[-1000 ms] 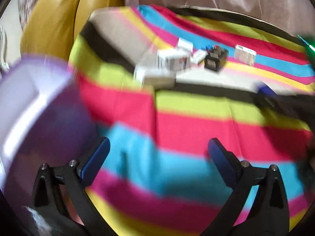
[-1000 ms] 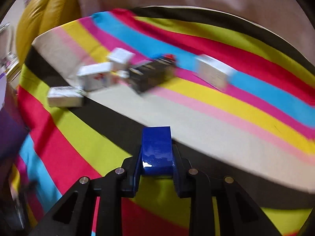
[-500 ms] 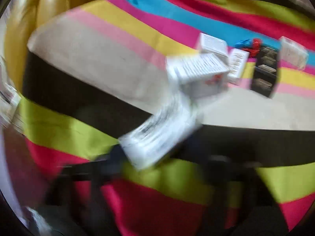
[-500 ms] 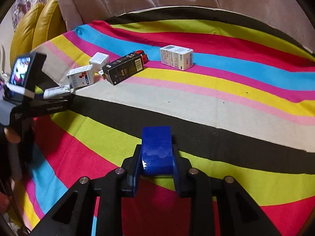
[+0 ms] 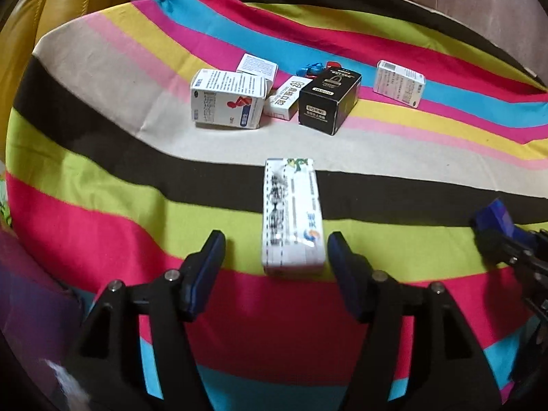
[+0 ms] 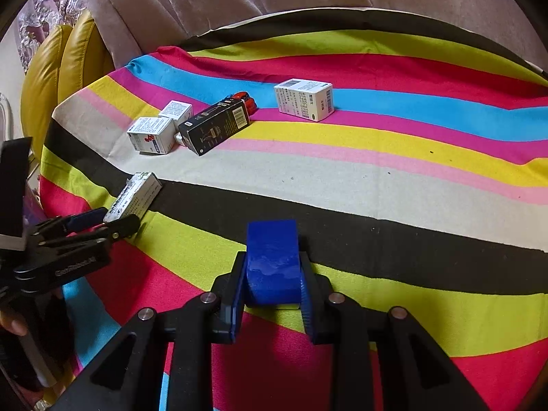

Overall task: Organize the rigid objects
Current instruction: 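Grasp the blue box with the right tool while the left tool grasps the long printed box, then lift both held boxes and carry them toward the lavender box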

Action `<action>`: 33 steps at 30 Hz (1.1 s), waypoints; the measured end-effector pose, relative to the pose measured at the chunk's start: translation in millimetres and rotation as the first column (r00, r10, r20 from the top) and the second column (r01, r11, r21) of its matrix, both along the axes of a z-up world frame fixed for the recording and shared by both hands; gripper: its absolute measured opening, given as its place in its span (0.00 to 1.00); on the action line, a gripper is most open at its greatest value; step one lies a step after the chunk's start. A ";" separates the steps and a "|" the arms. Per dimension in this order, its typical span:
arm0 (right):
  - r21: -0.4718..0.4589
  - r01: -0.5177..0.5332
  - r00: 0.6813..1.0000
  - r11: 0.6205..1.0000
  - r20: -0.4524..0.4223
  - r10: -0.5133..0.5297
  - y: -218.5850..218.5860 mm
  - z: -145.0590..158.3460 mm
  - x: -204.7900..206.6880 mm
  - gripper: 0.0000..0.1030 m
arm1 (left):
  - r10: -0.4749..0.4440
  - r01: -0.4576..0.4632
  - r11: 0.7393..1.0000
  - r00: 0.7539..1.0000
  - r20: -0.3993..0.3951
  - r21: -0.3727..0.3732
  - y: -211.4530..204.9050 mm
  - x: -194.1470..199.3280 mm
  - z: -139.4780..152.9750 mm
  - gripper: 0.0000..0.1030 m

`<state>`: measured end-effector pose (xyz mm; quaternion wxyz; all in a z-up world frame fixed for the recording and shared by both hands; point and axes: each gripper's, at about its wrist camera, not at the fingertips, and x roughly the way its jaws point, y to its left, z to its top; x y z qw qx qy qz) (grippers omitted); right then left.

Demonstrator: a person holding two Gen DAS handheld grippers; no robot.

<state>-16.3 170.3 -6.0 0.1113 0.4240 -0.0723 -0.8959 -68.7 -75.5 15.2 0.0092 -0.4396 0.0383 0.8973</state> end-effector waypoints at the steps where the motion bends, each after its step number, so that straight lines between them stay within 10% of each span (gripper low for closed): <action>1: -0.004 0.000 1.000 1.000 0.000 0.000 0.5 -0.1 0.0 0.28 | -0.004 0.004 1.000 1.000 -0.005 -0.016 2.0 -5.7 -2.0 0.66; 5: -0.014 0.001 1.000 1.000 0.001 -0.001 1.4 -0.5 0.6 0.28 | 0.003 -0.005 0.999 1.000 -0.025 -0.053 13.3 -11.3 -2.0 0.67; 7: -0.014 0.001 1.000 1.000 0.001 -0.001 1.2 -0.6 0.7 0.28 | -0.019 0.018 0.999 1.000 -0.014 -0.030 16.0 -13.8 -2.0 0.37; 18: 0.003 0.000 1.000 1.000 0.001 0.000 -0.1 -0.2 -0.1 0.28 | -0.011 0.012 0.999 0.999 -0.041 0.041 18.3 68.9 0.1 0.37; 33: 0.064 -0.002 1.000 0.998 -0.003 0.002 -6.5 0.5 -2.5 0.28 | 0.008 -0.006 0.995 1.000 -0.027 0.099 10.0 59.7 -4.8 0.36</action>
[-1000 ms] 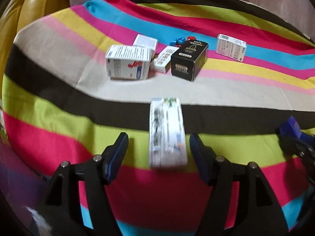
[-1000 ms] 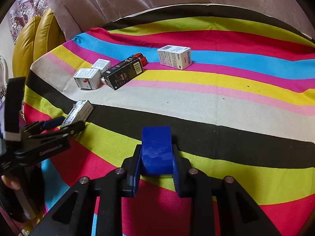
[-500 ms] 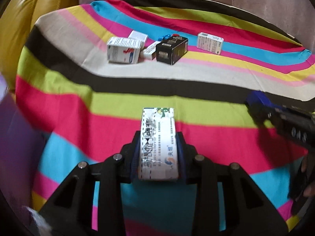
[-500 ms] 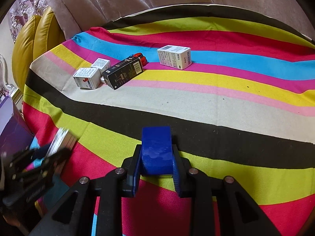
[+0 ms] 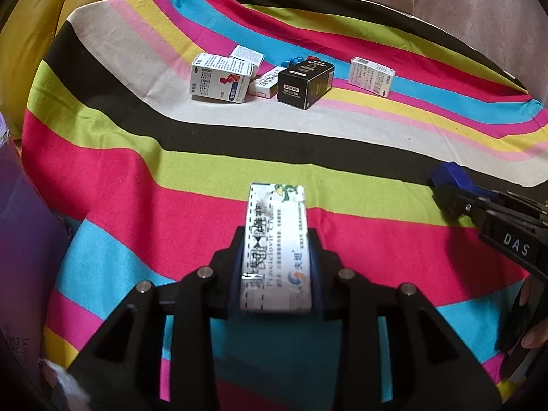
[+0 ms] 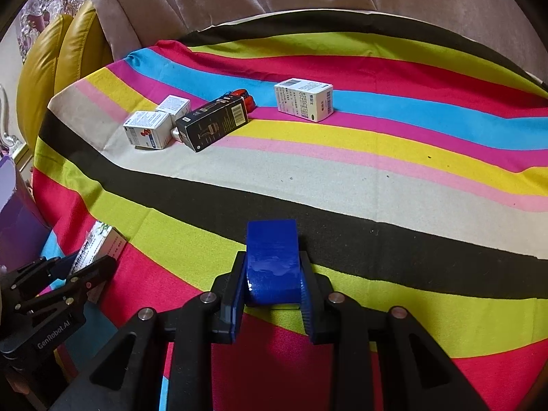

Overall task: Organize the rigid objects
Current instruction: 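Lift both held boxes and carry them toward the lavender box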

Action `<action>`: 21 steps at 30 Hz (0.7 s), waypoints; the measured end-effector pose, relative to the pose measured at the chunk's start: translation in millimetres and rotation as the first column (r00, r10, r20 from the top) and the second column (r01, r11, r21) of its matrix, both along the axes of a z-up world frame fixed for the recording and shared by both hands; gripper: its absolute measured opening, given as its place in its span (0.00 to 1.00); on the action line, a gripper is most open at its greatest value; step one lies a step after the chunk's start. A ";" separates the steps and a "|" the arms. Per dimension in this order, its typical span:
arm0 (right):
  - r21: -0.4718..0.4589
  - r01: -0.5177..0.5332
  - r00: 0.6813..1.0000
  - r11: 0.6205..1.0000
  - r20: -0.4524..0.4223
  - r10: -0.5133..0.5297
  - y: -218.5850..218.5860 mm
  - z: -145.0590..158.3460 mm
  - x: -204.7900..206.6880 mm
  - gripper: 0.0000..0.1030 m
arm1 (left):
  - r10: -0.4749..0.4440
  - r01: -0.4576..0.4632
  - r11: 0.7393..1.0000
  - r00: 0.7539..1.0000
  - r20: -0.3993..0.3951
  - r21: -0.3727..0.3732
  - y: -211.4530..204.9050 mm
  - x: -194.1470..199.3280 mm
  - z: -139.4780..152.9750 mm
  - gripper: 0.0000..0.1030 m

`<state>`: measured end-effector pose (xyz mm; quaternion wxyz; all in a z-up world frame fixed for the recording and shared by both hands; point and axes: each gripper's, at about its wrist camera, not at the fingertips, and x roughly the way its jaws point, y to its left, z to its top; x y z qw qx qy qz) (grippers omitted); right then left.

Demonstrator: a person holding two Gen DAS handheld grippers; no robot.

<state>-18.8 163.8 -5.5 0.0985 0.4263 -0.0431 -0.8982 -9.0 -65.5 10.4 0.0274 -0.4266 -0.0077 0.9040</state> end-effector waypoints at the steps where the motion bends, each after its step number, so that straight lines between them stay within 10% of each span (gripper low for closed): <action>1: 0.005 0.000 1.000 1.000 0.000 0.000 -0.6 0.0 0.1 0.28 | 0.000 0.000 1.000 1.000 0.000 0.000 0.0 -0.2 0.0 0.36; 21: 0.046 0.040 0.998 0.998 0.040 -0.042 -16.1 27.7 59.1 0.27 | -0.041 0.040 0.999 0.999 -0.031 -0.024 5.7 60.7 19.2 0.36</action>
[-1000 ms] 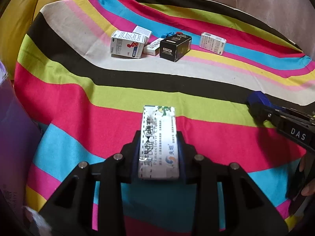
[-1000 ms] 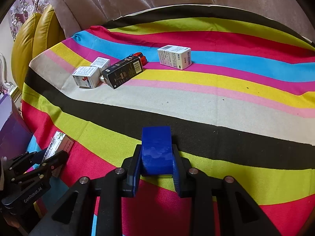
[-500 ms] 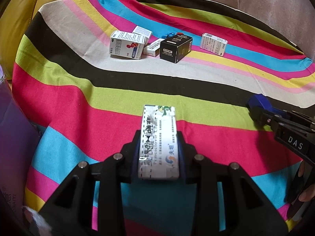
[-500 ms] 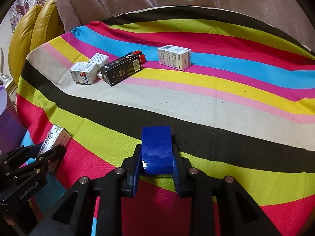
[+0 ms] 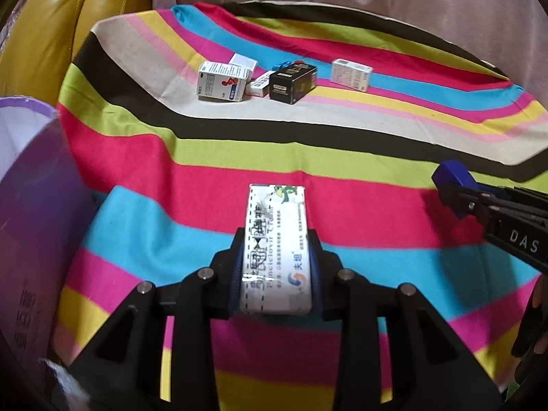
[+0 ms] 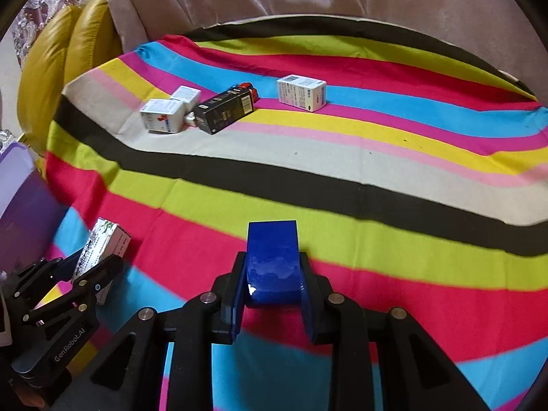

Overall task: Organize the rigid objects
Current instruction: 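Lift both held boxes and carry them toward the lavender box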

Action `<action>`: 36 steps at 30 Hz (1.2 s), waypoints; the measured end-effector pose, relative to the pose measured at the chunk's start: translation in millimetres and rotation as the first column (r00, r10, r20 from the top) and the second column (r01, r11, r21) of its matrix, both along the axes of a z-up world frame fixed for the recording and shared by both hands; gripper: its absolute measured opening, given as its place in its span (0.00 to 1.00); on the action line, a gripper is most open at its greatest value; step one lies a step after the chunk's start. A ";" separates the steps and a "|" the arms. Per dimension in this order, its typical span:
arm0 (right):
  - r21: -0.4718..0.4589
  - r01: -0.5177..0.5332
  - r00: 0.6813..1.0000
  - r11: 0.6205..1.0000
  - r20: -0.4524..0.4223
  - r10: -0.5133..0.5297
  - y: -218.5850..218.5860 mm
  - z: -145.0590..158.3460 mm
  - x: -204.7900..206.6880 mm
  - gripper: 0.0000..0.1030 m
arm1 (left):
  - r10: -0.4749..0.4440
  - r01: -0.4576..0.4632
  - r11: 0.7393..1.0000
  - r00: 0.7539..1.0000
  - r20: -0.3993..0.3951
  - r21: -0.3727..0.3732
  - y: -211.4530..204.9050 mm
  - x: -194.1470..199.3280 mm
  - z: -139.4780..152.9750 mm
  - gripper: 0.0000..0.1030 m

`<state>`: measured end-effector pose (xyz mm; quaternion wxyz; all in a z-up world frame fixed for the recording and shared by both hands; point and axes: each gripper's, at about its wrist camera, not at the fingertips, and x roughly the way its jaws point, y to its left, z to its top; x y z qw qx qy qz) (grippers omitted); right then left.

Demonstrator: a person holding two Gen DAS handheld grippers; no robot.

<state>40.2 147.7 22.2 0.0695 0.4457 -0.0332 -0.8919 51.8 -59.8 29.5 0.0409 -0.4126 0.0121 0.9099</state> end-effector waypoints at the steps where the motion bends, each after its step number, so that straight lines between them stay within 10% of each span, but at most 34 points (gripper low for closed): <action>1: 0.006 0.000 1.000 1.000 0.001 0.000 -1.8 0.8 4.6 0.27 | -0.007 0.007 1.000 1.000 -0.004 -0.004 1.7 4.0 1.9 0.36; 36: -0.052 -0.039 0.998 0.998 -0.049 0.036 -18.8 43.2 82.8 0.27 | -0.012 0.010 1.000 0.998 -0.069 -0.027 -3.6 81.3 50.3 0.36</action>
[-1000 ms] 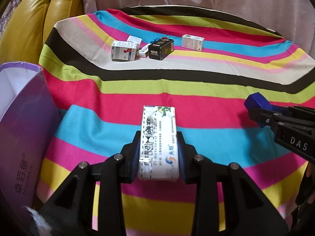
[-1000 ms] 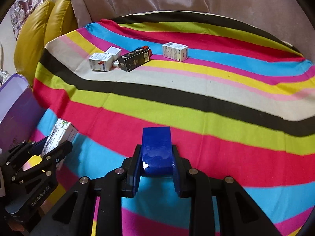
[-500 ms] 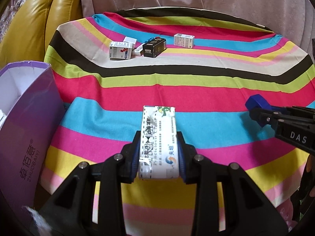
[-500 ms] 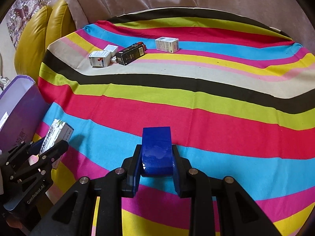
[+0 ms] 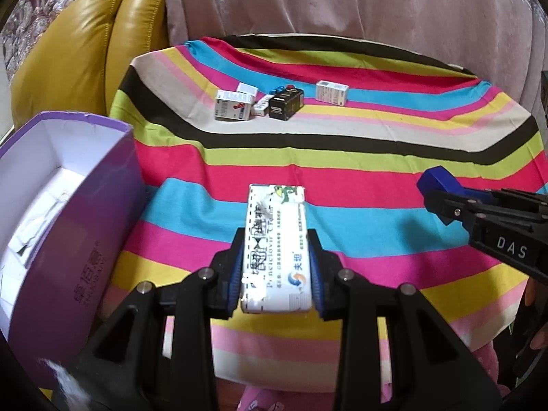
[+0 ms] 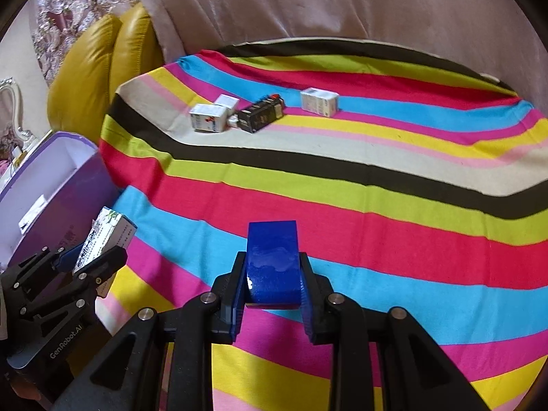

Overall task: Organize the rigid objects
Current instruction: 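Lift both held boxes and carry them toward the lavender box, then open both tools over the lavender box to drop the boxes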

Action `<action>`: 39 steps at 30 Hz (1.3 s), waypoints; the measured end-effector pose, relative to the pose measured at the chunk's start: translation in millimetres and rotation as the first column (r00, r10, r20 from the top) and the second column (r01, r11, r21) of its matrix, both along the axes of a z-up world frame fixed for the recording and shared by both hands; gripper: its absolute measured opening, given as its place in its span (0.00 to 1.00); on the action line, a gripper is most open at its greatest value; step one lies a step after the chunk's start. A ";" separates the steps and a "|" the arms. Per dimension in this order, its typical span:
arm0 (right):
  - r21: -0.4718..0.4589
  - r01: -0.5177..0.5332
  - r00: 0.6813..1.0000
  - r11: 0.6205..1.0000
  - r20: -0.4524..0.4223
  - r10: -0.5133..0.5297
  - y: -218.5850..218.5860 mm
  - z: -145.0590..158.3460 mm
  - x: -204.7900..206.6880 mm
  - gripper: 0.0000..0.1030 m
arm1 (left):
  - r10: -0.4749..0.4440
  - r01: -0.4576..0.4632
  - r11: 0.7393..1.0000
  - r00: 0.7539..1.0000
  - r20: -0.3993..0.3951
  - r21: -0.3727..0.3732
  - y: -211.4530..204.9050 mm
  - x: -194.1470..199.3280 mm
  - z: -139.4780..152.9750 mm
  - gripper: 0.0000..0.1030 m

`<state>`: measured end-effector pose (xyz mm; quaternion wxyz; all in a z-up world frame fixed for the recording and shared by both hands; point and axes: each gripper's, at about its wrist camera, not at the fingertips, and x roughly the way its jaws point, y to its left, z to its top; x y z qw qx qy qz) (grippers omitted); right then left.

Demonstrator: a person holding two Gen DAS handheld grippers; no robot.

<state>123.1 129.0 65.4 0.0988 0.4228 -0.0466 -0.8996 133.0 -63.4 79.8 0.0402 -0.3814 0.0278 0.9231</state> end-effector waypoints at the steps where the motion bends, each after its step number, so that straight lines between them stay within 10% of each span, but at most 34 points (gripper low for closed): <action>1: -0.002 -0.007 1.000 1.000 -0.004 0.007 -2.9 2.7 0.5 0.27 | 0.014 -0.014 1.000 1.000 0.001 0.000 -3.1 1.5 2.0 0.36; 20: 0.056 -0.317 0.935 0.947 -0.147 0.322 -153.0 85.2 -9.2 0.27 | 0.338 -0.328 0.939 0.935 -0.108 0.106 -127.4 37.8 74.6 0.36; 39: 0.059 -0.670 0.724 0.740 -0.171 0.668 -356.6 100.3 -9.3 0.27 | 0.698 -0.695 0.712 0.686 -0.204 0.100 -261.4 82.1 109.2 0.36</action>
